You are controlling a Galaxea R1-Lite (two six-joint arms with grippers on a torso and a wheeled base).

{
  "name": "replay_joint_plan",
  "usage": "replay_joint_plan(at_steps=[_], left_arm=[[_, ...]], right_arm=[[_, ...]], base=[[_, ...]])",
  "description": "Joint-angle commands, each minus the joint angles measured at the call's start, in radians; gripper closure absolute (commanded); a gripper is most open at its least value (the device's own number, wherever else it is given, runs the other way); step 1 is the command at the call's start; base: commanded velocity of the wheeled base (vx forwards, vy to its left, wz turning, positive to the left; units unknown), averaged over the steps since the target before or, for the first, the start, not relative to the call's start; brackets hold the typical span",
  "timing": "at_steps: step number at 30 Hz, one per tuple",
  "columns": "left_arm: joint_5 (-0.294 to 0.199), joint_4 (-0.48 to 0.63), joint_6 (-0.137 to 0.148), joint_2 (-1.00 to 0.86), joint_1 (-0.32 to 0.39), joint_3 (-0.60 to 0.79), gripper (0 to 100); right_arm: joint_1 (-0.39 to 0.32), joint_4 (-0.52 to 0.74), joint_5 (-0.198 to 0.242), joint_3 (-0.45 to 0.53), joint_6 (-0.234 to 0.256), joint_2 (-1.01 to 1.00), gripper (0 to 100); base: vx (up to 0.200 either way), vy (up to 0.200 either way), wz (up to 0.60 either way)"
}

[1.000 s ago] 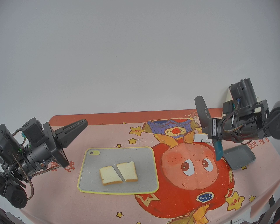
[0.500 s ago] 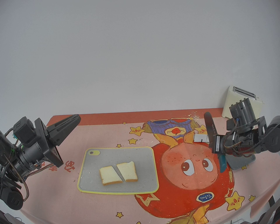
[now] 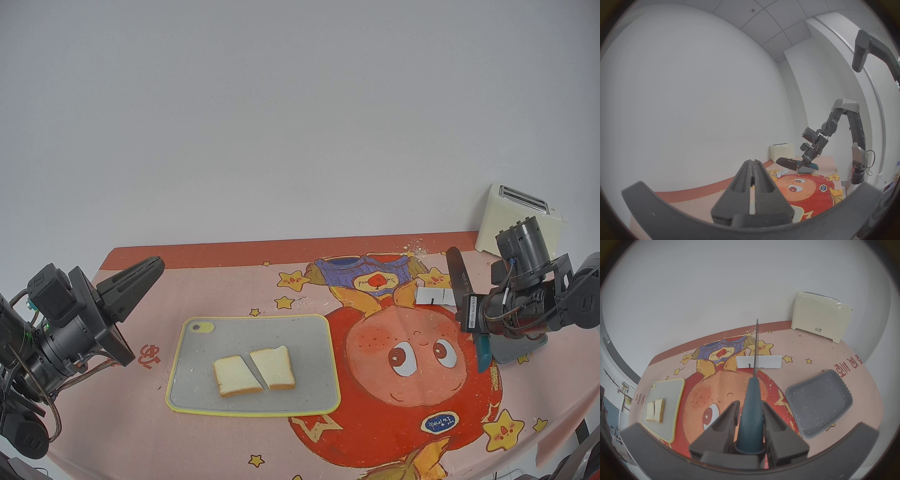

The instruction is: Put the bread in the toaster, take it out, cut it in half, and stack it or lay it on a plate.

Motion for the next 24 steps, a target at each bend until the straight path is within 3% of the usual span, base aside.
replay_joint_plan(at_steps=[1,5,24], left_arm=[[-0.001,-0.016,0.014,-0.001,0.001,0.003,100],[-0.001,-0.015,0.036,0.001,0.001,0.012,100],[-0.004,-0.016,0.036,0.001,0.001,0.018,100]], right_arm=[[-0.006,0.0,0.005,-0.001,0.001,0.027,100],[-0.004,0.0,0.005,0.0,0.001,0.041,100],[-0.003,-0.027,0.008,0.002,0.004,0.072,100]], base=[[0.0,0.0,0.0],[0.0,0.0,0.0],[0.0,0.0,0.0]])
